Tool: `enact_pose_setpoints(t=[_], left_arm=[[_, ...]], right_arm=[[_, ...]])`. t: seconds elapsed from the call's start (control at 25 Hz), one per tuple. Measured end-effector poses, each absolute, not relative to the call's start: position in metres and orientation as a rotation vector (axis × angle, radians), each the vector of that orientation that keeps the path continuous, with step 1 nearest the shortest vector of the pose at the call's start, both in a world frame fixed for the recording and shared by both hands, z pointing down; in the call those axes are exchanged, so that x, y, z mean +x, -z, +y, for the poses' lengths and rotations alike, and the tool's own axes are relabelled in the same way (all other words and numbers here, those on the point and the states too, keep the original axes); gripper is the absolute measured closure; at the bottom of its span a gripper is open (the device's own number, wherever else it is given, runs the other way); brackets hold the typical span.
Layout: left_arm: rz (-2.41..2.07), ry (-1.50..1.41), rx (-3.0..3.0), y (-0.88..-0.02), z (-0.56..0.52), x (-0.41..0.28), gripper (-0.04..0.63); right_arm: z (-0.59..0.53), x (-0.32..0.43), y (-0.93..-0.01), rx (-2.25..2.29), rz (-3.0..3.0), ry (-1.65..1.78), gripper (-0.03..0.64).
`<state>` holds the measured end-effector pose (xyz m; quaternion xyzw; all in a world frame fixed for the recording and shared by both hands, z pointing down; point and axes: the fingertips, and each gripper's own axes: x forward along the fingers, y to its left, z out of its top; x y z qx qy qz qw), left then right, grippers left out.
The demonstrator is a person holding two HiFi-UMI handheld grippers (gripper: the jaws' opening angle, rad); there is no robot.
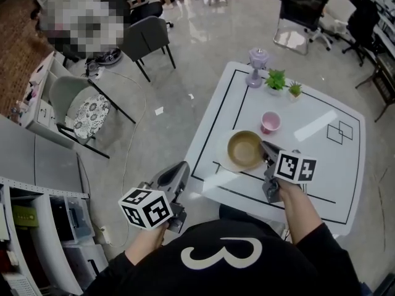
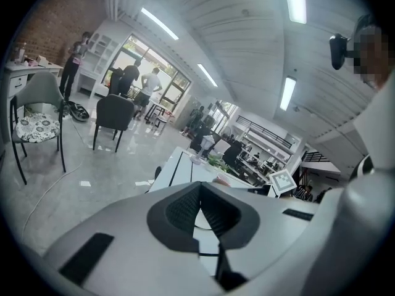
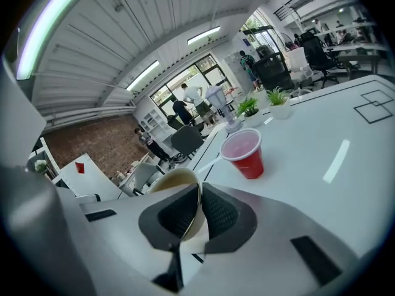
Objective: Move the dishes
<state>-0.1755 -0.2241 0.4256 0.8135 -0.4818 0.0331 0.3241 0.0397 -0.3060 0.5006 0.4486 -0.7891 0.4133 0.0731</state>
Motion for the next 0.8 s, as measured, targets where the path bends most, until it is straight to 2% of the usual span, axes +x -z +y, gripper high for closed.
enact_pose_setpoints(t=[0.8], left_arm=[[-1.073, -0.120, 2.229, -0.433, -0.227, -0.117, 0.594]], right_arm=[[-0.265, 0.138, -0.491, 1.629, -2.290, -1.204, 0.603]])
